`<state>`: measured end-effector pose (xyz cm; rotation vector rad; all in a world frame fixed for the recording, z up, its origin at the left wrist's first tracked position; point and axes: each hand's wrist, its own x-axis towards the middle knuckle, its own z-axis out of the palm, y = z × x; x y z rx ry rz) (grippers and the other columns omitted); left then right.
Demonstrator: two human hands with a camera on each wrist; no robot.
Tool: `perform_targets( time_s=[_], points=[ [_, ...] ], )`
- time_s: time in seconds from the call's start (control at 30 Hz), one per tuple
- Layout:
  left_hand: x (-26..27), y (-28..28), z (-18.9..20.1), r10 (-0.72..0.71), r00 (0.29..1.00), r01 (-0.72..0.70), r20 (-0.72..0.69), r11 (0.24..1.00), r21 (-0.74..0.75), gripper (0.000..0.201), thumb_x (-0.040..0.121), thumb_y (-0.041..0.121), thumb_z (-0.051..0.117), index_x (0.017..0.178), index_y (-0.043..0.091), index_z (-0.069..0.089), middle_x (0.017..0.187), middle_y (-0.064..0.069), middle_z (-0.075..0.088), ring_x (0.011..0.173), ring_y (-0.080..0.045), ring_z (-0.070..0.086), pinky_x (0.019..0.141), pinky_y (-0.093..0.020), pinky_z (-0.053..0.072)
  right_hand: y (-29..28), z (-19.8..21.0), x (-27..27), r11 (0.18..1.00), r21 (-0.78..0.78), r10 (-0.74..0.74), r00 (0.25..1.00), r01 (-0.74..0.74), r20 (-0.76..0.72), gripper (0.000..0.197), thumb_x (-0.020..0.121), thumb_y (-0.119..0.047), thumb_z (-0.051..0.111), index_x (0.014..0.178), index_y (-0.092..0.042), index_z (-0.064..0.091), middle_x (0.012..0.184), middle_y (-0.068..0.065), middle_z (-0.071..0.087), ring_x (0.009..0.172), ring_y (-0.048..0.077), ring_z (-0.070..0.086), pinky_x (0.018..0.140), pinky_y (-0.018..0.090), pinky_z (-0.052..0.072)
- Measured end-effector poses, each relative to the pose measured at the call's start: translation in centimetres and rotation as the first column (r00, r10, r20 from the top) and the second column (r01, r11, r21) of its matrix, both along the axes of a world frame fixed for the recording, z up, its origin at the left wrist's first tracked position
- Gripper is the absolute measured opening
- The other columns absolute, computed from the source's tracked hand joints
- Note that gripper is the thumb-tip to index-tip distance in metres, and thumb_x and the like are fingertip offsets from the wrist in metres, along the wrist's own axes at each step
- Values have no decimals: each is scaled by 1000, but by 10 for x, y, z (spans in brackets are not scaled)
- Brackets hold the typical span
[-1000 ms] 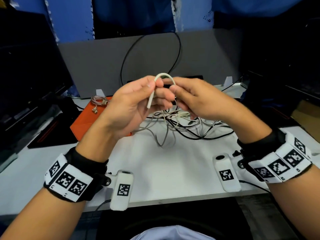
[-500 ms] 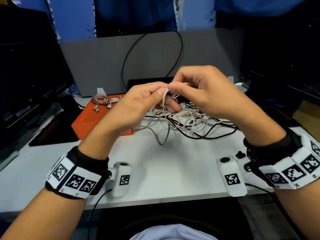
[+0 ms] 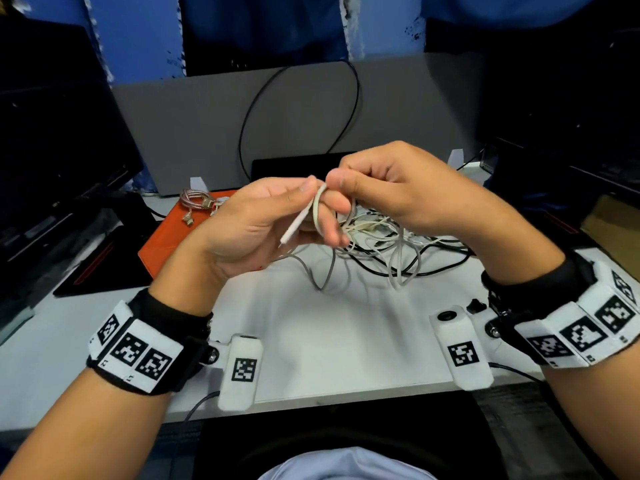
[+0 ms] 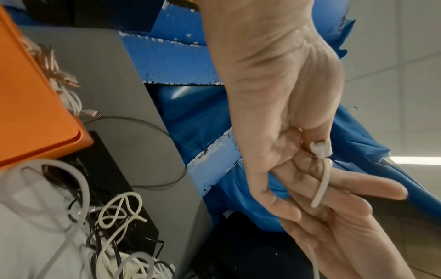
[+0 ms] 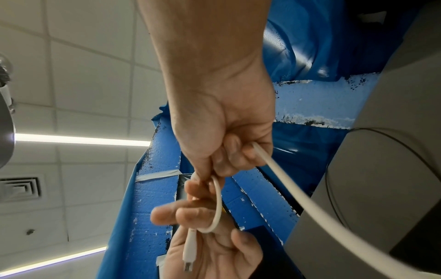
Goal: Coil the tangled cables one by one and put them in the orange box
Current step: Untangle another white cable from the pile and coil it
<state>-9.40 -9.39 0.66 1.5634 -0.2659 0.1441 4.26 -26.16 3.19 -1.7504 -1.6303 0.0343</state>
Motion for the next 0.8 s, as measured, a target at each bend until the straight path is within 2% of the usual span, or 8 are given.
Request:
perform_targets(
  time_s=[0.13, 0.23, 0.33, 0.43, 0.57, 0.63, 0.7, 0.8],
  points=[
    [-5, -1, 3, 26, 999, -27, 26, 997, 67, 38, 102, 23, 41, 85, 19, 74, 66, -2, 68, 74, -20, 71, 78, -29, 56, 1, -1, -3, 999, -8, 44, 999, -44, -2, 38, 107, -42, 50, 84, -19, 70, 73, 0, 67, 67, 25, 59, 67, 44, 49],
    [1, -8, 3, 111, 988, -115, 110, 993, 29, 36, 104, 16, 37, 86, 15, 68, 67, 0, 67, 71, -19, 70, 76, -27, 55, 2, 0, -3, 997, 54, 54, 992, -48, -112, 35, 110, -33, 47, 87, -16, 67, 57, -11, 47, 50, 7, 40, 51, 33, 46],
    [5, -11, 2, 211, 958, -214, 195, 977, -5, 26, 105, 16, 37, 95, 8, 60, 72, -1, 70, 75, -20, 71, 84, -32, 55, 3, 0, 0, 992, 121, 58, 970, -30, -236, 26, 111, -26, 46, 95, -18, 65, 62, 1, 41, 47, 11, 42, 51, 42, 59],
    [5, -10, 5, 292, 921, -252, 257, 952, -176, 28, 107, 15, 36, 104, 5, 62, 80, -2, 75, 84, -21, 74, 99, -40, 54, 9, -6, 5, 991, 118, -32, 962, 66, -272, 23, 111, -22, 45, 118, -22, 66, 66, 8, 45, 44, 17, 46, 48, 43, 59],
    [6, -8, 10, 428, 876, -339, 222, 874, -348, 32, 109, 24, 38, 119, 10, 65, 101, 0, 79, 104, -16, 74, 107, -42, 50, 13, -14, 0, 989, -101, -105, 994, 107, 22, 34, 110, -26, 45, 139, -36, 60, 56, -8, 49, 48, 10, 50, 54, 30, 50],
    [8, -7, 7, 504, 834, -460, 224, 860, -221, 31, 110, 22, 39, 122, 9, 64, 109, -2, 78, 108, -19, 73, 102, -37, 53, 13, -15, -5, 968, -245, -23, 989, 60, 149, 24, 110, -29, 47, 117, -17, 66, 57, -11, 51, 55, 9, 52, 59, 30, 39],
    [11, -7, 2, 558, 781, -587, 281, 809, 25, 30, 110, 20, 42, 125, 5, 64, 110, -5, 78, 105, -22, 74, 94, -32, 56, 10, -15, -7, 951, -305, 20, 976, 49, 218, 30, 108, -33, 50, 90, -10, 58, 58, -7, 48, 55, 11, 44, 59, 33, 35],
    [13, -4, -3, 565, 745, -663, 355, 684, 303, 31, 109, 20, 47, 125, 3, 67, 102, -3, 79, 95, -18, 76, 87, -26, 57, 4, -8, -3, 964, -261, 12, 978, 44, 209, 25, 104, -33, 59, 89, -15, 69, 61, -16, 58, 59, 3, 52, 60, 21, 37]
  ],
)
